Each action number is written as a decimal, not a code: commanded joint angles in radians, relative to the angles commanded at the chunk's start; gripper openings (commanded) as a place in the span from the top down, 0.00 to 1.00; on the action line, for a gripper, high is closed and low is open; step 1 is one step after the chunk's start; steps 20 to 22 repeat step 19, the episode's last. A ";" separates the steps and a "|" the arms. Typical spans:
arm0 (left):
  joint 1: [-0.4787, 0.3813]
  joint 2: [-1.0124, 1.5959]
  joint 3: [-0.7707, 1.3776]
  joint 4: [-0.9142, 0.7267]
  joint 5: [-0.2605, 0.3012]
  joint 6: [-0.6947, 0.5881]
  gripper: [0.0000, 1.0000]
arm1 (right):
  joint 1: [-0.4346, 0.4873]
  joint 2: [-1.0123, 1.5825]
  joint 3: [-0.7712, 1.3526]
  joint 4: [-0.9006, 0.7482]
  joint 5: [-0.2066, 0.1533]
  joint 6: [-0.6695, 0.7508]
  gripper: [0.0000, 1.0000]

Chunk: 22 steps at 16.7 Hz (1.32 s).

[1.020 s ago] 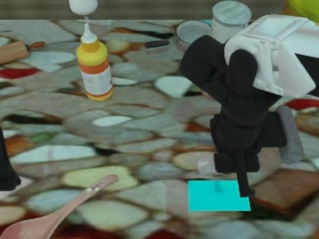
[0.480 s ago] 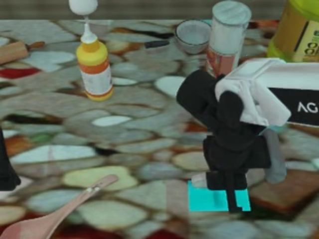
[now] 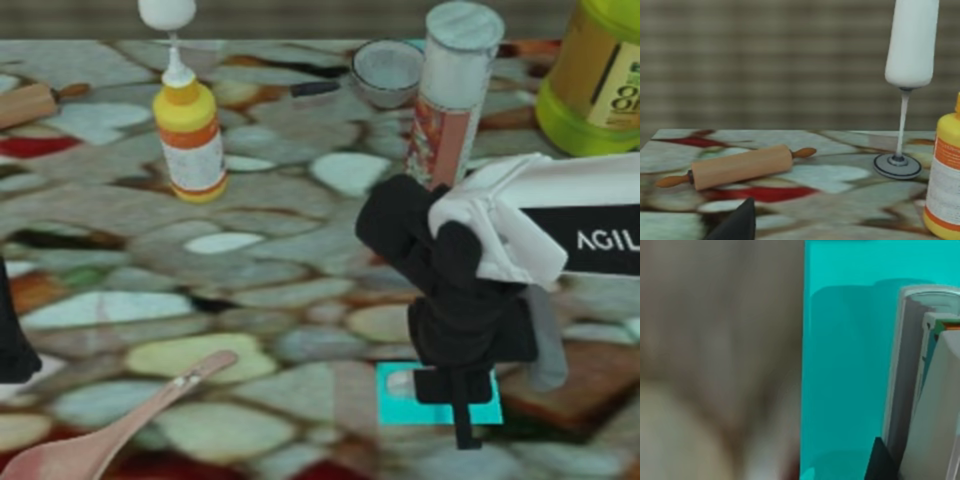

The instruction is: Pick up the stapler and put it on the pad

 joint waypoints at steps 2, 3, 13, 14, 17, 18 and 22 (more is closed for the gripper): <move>0.000 0.000 0.000 0.000 0.000 0.000 0.00 | 0.000 0.000 0.000 0.000 0.000 0.000 0.85; 0.000 0.000 0.000 0.000 0.000 0.000 0.00 | 0.000 0.000 0.000 0.000 0.000 0.000 0.77; 0.000 0.000 0.000 0.000 0.000 0.000 0.00 | 0.000 0.000 0.000 0.000 0.000 0.000 0.02; 0.000 0.000 0.000 0.000 0.000 0.000 0.00 | 0.000 0.000 0.000 0.000 0.000 0.000 0.00; 0.000 0.000 0.000 0.000 0.000 0.000 0.00 | 0.000 0.000 0.000 0.000 0.000 0.000 0.00; 0.000 0.000 0.000 0.000 0.000 0.000 0.00 | 0.000 0.000 0.000 0.000 0.000 0.000 0.00; 0.000 0.000 0.000 0.000 0.000 0.000 0.00 | 0.000 0.000 0.000 0.000 0.000 0.000 0.00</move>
